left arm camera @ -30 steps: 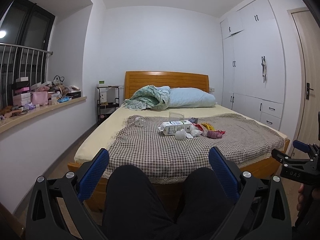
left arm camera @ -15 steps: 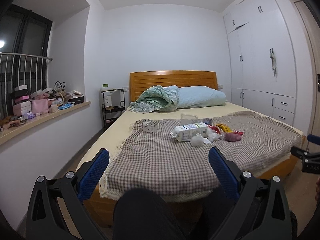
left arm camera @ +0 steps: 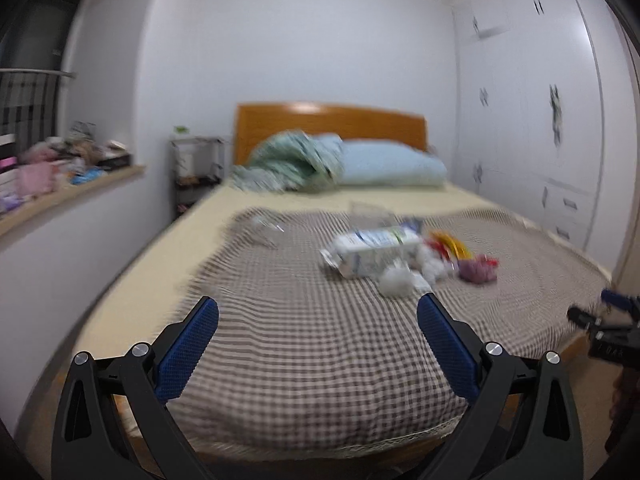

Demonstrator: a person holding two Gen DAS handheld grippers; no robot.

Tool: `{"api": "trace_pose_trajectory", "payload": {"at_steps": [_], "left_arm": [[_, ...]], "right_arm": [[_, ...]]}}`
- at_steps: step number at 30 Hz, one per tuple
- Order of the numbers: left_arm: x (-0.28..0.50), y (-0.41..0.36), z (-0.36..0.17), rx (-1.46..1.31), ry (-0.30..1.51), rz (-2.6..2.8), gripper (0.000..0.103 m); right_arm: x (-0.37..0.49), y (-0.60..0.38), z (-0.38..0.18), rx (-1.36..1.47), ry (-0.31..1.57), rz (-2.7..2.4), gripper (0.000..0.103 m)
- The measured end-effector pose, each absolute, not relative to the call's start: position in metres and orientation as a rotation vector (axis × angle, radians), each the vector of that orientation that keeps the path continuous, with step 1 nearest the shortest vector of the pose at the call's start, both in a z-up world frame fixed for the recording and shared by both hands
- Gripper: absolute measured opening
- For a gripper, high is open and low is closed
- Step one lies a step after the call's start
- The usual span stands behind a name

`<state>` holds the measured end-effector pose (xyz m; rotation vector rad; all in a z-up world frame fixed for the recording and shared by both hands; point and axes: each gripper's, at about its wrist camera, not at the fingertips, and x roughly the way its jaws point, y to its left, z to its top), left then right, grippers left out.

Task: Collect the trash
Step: 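Grasp the clear plastic bag with the left tool while the right tool grasps a white tissue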

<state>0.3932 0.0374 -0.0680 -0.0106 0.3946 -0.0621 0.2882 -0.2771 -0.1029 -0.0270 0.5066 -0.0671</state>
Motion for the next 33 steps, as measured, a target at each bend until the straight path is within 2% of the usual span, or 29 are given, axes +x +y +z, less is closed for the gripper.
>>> {"api": "trace_pose_trajectory", "payload": {"at_steps": [1, 7, 14, 19, 20, 21, 23, 24, 27, 33], "left_arm": [[0.409, 0.029, -0.074, 0.000, 0.420, -0.095, 0.096], [0.518, -0.027, -0.115, -0.033, 0.573, -0.328, 0.074], [0.634, -0.088, -0.161, -0.029, 0.671, -0.335, 0.074], [0.701, -0.085, -0.200, -0.200, 0.803, -0.346, 0.073], [0.708, -0.081, -0.206, -0.225, 0.813, -0.358, 0.068], [0.710, -0.078, -0.209, -0.234, 0.824, -0.357, 0.050], [0.711, -0.063, -0.219, -0.271, 0.881, -0.323, 0.025], [0.704, -0.052, -0.220, -0.319, 0.903, -0.331, 0.015], [0.680, -0.021, -0.213, -0.439, 0.929, -0.355, 0.012], [0.655, 0.027, -0.185, -0.430, 0.822, -0.238, 0.009]], "right_arm": [[0.296, -0.280, -0.104, -0.018, 0.510, -0.071, 0.096], [0.338, -0.299, -0.124, 0.041, 0.542, -0.120, 0.095], [0.377, -0.309, -0.143, 0.079, 0.519, -0.111, 0.095], [0.416, -0.295, -0.153, 0.022, 0.592, -0.132, 0.095], [0.422, -0.292, -0.154, 0.016, 0.591, -0.136, 0.095], [0.429, -0.288, -0.154, 0.017, 0.586, -0.131, 0.096], [0.443, -0.283, -0.155, 0.040, 0.565, -0.112, 0.095], [0.447, -0.281, -0.155, 0.047, 0.561, -0.108, 0.096], [0.470, -0.277, -0.160, 0.110, 0.595, -0.098, 0.096], [0.517, -0.236, -0.187, 0.083, 0.706, 0.072, 0.095]]}}
